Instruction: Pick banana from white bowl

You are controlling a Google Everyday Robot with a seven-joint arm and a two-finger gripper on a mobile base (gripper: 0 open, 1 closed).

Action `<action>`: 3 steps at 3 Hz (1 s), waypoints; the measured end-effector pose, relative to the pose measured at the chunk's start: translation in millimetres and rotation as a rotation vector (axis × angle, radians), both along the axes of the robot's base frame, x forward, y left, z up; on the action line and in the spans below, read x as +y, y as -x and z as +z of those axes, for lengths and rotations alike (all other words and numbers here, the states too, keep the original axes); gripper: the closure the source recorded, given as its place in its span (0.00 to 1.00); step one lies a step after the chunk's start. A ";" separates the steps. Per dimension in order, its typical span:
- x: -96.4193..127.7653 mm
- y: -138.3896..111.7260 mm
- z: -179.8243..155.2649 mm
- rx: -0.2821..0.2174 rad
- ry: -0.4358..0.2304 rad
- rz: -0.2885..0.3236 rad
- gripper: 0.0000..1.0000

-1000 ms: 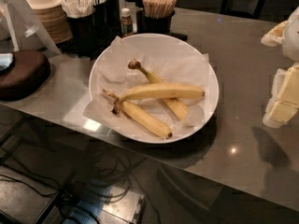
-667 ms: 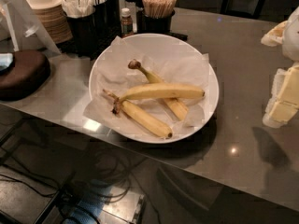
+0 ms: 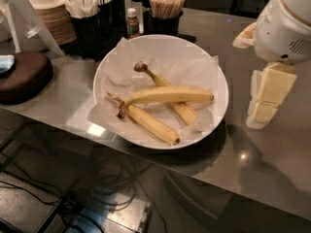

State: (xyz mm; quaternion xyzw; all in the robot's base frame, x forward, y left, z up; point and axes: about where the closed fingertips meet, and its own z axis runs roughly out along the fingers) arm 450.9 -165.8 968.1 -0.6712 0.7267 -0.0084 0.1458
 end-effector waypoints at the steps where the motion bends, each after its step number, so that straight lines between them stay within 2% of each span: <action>1: 44.4 -12.4 -6.9 0.026 0.011 0.149 0.00; 2: 99.0 -48.6 -21.2 0.052 0.002 0.268 0.00; 3: 99.0 -48.6 -21.2 0.052 0.001 0.268 0.00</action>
Offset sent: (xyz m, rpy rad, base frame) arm 0.0422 0.1102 -0.0254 -0.0281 0.1079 0.3464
